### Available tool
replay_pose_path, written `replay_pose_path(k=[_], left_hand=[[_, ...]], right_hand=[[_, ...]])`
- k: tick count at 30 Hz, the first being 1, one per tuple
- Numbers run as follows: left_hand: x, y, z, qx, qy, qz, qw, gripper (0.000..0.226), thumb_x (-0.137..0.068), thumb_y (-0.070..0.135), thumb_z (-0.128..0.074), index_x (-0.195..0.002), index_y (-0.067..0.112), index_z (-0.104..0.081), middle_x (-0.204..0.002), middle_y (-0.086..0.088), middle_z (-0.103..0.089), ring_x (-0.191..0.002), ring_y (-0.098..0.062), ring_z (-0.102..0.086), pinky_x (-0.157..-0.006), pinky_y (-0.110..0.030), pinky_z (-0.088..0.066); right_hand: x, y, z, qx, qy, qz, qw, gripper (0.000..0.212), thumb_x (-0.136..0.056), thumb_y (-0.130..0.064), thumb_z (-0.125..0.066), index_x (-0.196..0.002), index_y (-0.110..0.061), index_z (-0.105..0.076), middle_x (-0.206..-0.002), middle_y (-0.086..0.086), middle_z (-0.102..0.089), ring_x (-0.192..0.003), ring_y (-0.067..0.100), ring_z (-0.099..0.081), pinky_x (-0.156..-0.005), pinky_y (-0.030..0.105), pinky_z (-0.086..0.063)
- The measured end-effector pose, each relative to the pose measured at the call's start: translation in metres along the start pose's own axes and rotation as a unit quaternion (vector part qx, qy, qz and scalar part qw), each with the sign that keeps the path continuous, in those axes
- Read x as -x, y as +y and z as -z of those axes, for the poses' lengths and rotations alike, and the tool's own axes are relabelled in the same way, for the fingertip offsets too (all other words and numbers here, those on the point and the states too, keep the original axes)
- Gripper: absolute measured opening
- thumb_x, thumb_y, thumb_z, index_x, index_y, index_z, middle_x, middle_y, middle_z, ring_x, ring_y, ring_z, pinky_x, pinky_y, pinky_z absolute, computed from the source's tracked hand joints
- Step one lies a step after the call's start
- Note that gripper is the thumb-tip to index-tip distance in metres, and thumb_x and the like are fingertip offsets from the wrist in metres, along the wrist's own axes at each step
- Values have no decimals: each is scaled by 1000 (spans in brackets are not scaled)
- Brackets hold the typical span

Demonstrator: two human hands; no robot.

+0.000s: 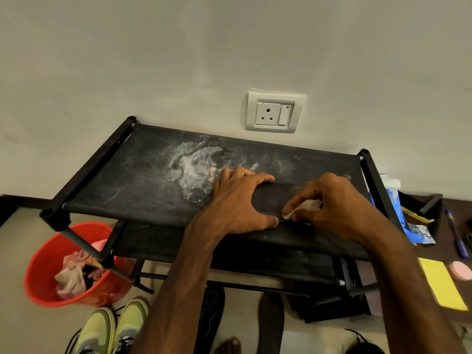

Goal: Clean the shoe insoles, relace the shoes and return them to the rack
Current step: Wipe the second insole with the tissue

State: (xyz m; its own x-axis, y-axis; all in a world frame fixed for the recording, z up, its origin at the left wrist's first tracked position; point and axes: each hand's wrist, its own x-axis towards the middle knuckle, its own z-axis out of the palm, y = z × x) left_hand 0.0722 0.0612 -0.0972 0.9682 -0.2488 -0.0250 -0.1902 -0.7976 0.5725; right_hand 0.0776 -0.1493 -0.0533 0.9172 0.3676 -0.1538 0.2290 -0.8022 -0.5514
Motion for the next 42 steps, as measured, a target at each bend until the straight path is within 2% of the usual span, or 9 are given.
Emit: replay_pose_path(k=[5,10,16,20,22,25,28,37,42], left_hand=[[-1,1,-6,-6,23,0,1000,81,-67,61,-82,-139,50,-46,-132,10,-39,-125,-17,-27,-106,-32,-22],[-1,0,-8,-16,28,0,999,81,-68,62,-81,-140,48,-46,-131,8,-39,-124,-18,-27,-107,-33,-22],[-4,-2,-10,-18,21,12,1000,86,-67,63,-81,-144,48,-45,-137,5,-39,-127,-20,-27,-108,-35,-23],[-5,-3,-11,-11,24,6,1000,86,-67,62,-82,-144,47,-47,-133,5,-40,-123,-19,-29,-104,-32,-23],[-4,-3,-10,-14,20,10,1000,86,-67,63,-82,-144,47,-46,-134,5,-40,-123,-19,-28,-107,-34,-25],[-5,-2,-10,-18,15,13,1000,84,-68,63,-81,-142,49,-46,-134,4,-40,-122,-20,-28,-109,-37,-26],[-5,-1,-10,-20,12,13,1000,82,-69,63,-80,-142,48,-46,-134,3,-40,-123,-21,-28,-108,-37,-26],[-5,-3,-9,2,27,14,1000,88,-64,62,-84,-143,47,-48,-134,5,-42,-123,-19,-29,-108,-35,-27],[-3,0,-9,0,31,11,999,84,-66,60,-84,-141,49,-47,-134,5,-41,-124,-20,-29,-104,-33,-24]], right_hand=[[-10,1,-18,-29,112,-43,992,9,-82,-29,-84,-86,-36,-81,-92,-11,-77,-86,5,-70,-83,31,-61],[-24,-4,-35,-48,237,-14,970,13,-86,-17,-78,-93,-26,-83,-86,-5,-78,-78,8,-72,-79,37,-62],[-11,-13,-29,45,126,56,989,19,-88,-7,-76,-95,-22,-84,-90,-2,-78,-75,6,-69,-70,12,-53],[-5,-20,-19,62,21,20,998,18,-89,-11,-76,-95,-25,-83,-90,-6,-78,-72,2,-67,-64,7,-51],[-10,-20,-25,66,59,12,996,15,-86,-12,-78,-93,-25,-83,-90,-5,-77,-72,3,-66,-67,12,-54],[-20,-16,-44,57,177,24,982,18,-84,-7,-75,-91,-22,-83,-88,3,-77,-78,20,-70,-76,43,-61],[-26,-14,-50,39,242,25,969,21,-83,-6,-72,-91,-21,-83,-87,6,-76,-78,26,-70,-73,46,-59],[-5,-13,-13,76,17,-36,996,14,-88,-18,-78,-88,-31,-82,-85,-9,-75,-77,6,-68,-74,24,-58],[-2,-10,-22,80,95,-37,992,13,-85,-16,-80,-85,-29,-81,-84,-6,-74,-79,7,-66,-77,30,-59]])
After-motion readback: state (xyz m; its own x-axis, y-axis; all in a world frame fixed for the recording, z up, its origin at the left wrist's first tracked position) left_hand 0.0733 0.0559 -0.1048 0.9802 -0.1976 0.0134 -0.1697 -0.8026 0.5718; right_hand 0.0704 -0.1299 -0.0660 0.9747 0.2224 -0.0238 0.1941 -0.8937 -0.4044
